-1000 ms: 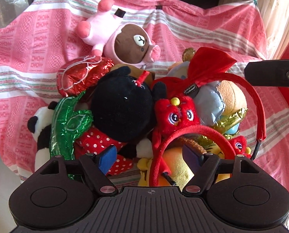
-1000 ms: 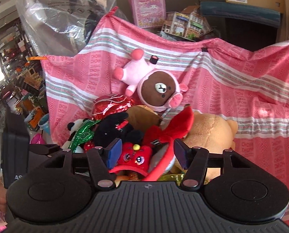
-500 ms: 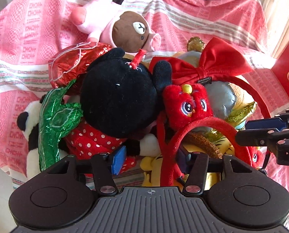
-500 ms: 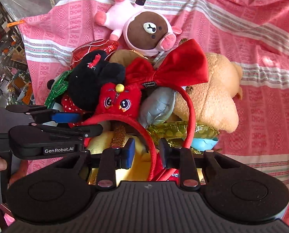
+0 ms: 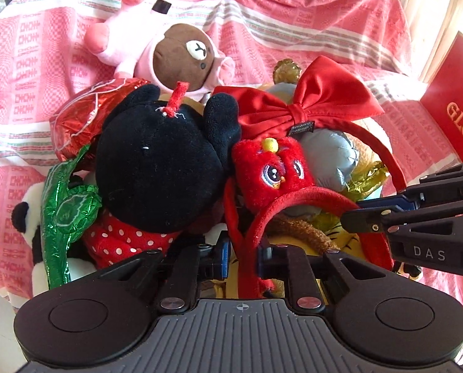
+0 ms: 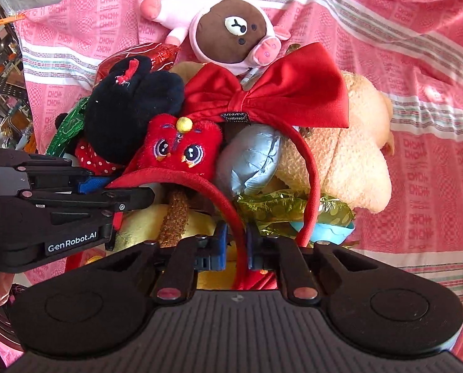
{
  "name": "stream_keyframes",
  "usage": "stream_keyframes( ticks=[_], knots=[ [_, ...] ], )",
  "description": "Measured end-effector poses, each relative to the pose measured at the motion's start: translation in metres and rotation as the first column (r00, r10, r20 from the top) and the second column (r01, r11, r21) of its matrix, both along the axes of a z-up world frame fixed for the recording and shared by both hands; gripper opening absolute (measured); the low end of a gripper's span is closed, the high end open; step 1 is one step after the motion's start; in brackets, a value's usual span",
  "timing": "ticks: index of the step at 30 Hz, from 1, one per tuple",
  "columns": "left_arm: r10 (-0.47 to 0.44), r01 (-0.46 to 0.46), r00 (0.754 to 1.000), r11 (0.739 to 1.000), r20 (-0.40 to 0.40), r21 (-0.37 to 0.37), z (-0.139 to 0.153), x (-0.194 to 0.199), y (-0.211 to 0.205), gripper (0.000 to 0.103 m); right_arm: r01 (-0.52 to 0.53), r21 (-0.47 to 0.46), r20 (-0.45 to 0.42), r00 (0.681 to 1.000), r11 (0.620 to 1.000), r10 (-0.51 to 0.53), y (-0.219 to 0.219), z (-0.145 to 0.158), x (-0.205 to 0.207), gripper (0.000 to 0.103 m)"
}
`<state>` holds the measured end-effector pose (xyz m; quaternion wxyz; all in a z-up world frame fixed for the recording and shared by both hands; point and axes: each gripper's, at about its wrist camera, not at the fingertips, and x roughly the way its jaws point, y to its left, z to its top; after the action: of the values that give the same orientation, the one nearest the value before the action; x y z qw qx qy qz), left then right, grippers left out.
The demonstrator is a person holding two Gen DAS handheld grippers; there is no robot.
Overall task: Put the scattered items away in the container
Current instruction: 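Lower the right gripper onto the red lion-face headbands and close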
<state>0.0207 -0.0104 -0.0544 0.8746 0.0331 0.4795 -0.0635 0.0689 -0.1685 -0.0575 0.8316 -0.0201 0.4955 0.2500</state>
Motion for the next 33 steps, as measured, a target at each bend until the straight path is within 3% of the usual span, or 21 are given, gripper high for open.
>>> stream_keyframes(
  ticks=[2, 7, 9, 11, 15, 16, 17, 20, 24, 29, 33],
  knots=[
    [0.010, -0.010, 1.000, 1.000, -0.001, -0.019, 0.002, -0.001, 0.003, 0.008, 0.005, 0.022, -0.003, 1.000, 1.000, -0.005, -0.003, 0.005, 0.000, 0.010],
    [0.027, -0.024, 0.999, 0.997, 0.046, -0.069, 0.017, -0.008, 0.014, 0.009, -0.001, 0.066, 0.037, 0.999, 0.998, -0.002, -0.004, 0.024, -0.003, 0.011],
    [0.037, -0.032, 0.997, 0.996, 0.070, -0.081, 0.024, -0.007, 0.017, 0.015, 0.000, 0.082, 0.057, 0.998, 0.997, -0.004, -0.003, 0.030, -0.001, 0.011],
    [0.046, -0.039, 0.995, 0.995, 0.084, -0.091, 0.028, -0.003, 0.019, 0.033, -0.001, 0.087, 0.071, 0.997, 0.996, -0.005, 0.000, 0.034, 0.002, 0.011],
    [0.063, -0.058, 0.995, 0.996, 0.081, -0.068, 0.025, 0.005, 0.015, 0.035, 0.003, 0.081, 0.098, 0.995, 0.997, -0.011, 0.006, 0.032, 0.009, 0.011],
    [0.078, -0.074, 0.993, 0.996, 0.083, -0.057, 0.024, 0.005, 0.015, 0.017, 0.008, 0.078, 0.101, 0.995, 0.997, -0.015, 0.007, 0.031, 0.010, 0.011],
    [0.098, -0.094, 0.992, 0.994, 0.080, -0.054, 0.023, 0.006, 0.017, 0.007, 0.015, 0.080, 0.100, 0.995, 0.997, -0.023, 0.007, 0.030, 0.012, 0.014],
    [0.157, -0.149, 0.986, 0.982, 0.063, -0.117, 0.023, 0.006, 0.029, 0.007, 0.033, 0.124, 0.068, 0.997, 0.992, -0.041, 0.002, 0.027, 0.014, 0.015],
    [0.174, -0.165, 0.982, 0.979, 0.073, -0.121, 0.023, 0.004, 0.029, 0.008, 0.012, 0.124, 0.066, 0.998, 0.992, -0.020, 0.002, 0.028, 0.008, 0.019],
    [0.209, -0.198, 0.977, 0.965, 0.047, -0.173, 0.021, 0.005, 0.033, 0.010, -0.003, 0.135, 0.054, 0.999, 0.991, -0.004, 0.000, 0.032, -0.002, 0.044],
    [0.224, -0.214, 0.974, 0.958, 0.033, -0.193, 0.019, 0.006, 0.036, 0.010, -0.012, 0.109, 0.055, 0.998, 0.994, 0.006, 0.001, 0.033, -0.009, 0.053]
  ],
)
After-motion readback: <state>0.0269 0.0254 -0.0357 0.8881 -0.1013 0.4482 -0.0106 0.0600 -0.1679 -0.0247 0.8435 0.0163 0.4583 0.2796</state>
